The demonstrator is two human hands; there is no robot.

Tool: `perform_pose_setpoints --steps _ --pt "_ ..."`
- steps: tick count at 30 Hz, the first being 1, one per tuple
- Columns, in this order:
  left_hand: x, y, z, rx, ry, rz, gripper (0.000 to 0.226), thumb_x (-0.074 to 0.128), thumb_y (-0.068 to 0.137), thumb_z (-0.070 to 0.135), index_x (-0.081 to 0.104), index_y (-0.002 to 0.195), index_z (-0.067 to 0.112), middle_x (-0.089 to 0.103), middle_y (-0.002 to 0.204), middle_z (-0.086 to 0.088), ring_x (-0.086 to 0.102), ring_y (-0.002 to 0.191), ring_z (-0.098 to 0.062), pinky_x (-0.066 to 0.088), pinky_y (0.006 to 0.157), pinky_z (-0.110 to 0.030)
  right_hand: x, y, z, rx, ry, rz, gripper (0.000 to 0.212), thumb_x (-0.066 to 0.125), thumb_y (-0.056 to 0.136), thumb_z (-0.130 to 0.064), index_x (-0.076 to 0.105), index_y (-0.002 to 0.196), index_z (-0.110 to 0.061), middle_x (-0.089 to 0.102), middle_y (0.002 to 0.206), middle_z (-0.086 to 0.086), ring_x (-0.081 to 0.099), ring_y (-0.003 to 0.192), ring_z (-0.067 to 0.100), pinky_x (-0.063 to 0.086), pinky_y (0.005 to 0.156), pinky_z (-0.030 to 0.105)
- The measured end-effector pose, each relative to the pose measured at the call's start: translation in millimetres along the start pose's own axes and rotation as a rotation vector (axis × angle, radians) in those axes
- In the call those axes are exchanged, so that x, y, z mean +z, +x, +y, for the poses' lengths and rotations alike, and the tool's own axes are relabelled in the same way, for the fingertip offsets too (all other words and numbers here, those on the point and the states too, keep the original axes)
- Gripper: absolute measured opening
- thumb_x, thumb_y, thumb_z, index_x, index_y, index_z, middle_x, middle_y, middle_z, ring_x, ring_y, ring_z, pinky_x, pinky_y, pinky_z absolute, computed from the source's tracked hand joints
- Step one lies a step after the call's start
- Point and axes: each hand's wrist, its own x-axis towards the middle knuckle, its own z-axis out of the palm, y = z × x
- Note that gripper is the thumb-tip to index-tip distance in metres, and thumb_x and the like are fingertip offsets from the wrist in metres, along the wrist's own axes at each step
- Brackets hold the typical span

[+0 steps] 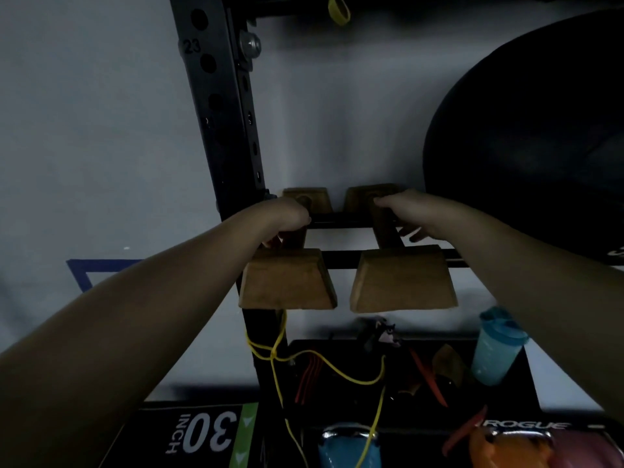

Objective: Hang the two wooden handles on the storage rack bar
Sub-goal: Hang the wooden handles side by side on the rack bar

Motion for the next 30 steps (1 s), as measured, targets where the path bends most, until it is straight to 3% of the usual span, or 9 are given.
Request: perform_pose_setpoints --steps 3,6,10,13,15,17,21,24,30 --pt "-3.3 -3.1 -2.1 -0.013 0.028 0.012 0.051 0.057 0.096 0.039 0.049 0.131 0.003 0.058 0.102 -0.016 0.060 0.085 -0.028 0.056 0.073 -0.037 -4.0 -6.4 -4.3 -0.043 0.026 0.009 0.059 0.052 0.097 -0.051 0.044 0.144 -0.015 0.054 0.139 0.015 0.056 0.113 0.033 0.048 0.096 0.047" --pt "-5.4 -10.0 -3.8 -0.016 0.038 0.017 0.049 0.058 0.095 0.039 0.052 0.128 0.003 0.060 0.107 -0.017 0.060 0.080 -0.028 0.052 0.058 -0.034 -4.3 -13.7 -5.7 -0.054 0.015 0.019 0.059 0.052 0.098 -0.049 0.043 0.145 -0.015 0.052 0.142 0.015 0.054 0.117 0.034 0.047 0.097 0.047" --pt "-2.7 -19.3 -4.3 0.040 0.108 0.055 0.039 0.055 0.098 0.037 0.051 0.121 0.007 0.053 0.080 -0.010 0.054 0.064 -0.021 0.044 0.045 -0.026 1.3 -35.9 -11.8 -0.102 -0.021 0.073 0.050 0.052 0.099 -0.044 0.051 0.137 -0.011 0.059 0.131 0.013 0.059 0.103 0.028 0.050 0.085 0.040" --pt "1.8 -24.7 -6.2 0.162 0.142 0.141 0.017 0.044 0.102 0.035 0.049 0.102 0.018 0.051 0.076 -0.006 0.052 0.063 -0.018 0.044 0.052 -0.026 20.8 -62.6 -7.3 -0.419 -0.202 0.336 0.037 0.048 0.101 -0.039 0.064 0.120 -0.012 0.066 0.107 0.006 0.062 0.089 0.024 0.052 0.077 0.040" --pt "6.6 -29.2 -10.2 0.294 0.231 0.245 0.034 0.037 0.101 0.040 0.057 0.092 0.014 0.061 0.087 -0.004 0.058 0.072 -0.018 0.048 0.063 -0.029 42.1 -82.4 6.0 -0.743 -0.359 0.539 0.029 0.048 0.097 -0.036 0.068 0.104 -0.015 0.064 0.093 0.004 0.061 0.079 0.022 0.052 0.067 0.037" --pt "17.4 -40.7 -17.6 0.407 0.296 0.397 0.042 0.033 0.099 0.047 0.061 0.100 0.017 0.061 0.096 0.001 0.058 0.078 -0.017 0.049 0.064 -0.031 58.4 -92.3 19.3 -0.895 -0.457 0.612 0.028 0.052 0.094 -0.028 0.068 0.083 -0.008 0.062 0.080 0.009 0.058 0.070 0.025 0.048 0.060 0.035" --pt "45.8 -63.8 -32.7 0.584 0.422 0.590 0.037 0.031 0.094 0.052 0.051 0.073 0.029 0.059 0.087 0.002 0.054 0.080 -0.017 0.040 0.059 -0.031 70.7 -85.3 31.1 -0.881 -0.612 0.741 0.024 0.063 0.090 -0.015 0.065 0.068 -0.005 0.062 0.069 0.012 0.059 0.064 0.031 0.041 0.057 0.033" --pt "51.9 -61.1 -41.3 0.626 0.490 0.711 0.040 0.034 0.094 0.047 0.060 0.073 0.026 0.065 0.091 -0.003 0.059 0.090 -0.024 0.046 0.067 -0.036 75.5 -84.6 28.6 -0.871 -0.604 0.829 0.028 0.060 0.089 -0.015 0.061 0.062 -0.007 0.059 0.061 0.010 0.055 0.056 0.028 0.029 0.054 0.026" --pt "56.3 -53.6 -48.4 0.710 0.488 0.812 0.046 0.034 0.094 0.044 0.070 0.077 0.021 0.066 0.089 -0.005 0.060 0.088 -0.025 0.045 0.064 -0.034 78.6 -87.1 30.8 -0.890 -0.586 0.919 0.029 0.058 0.091 -0.015 0.059 0.062 -0.011 0.057 0.059 0.006 0.051 0.052 0.021 0.027 0.055 0.025"
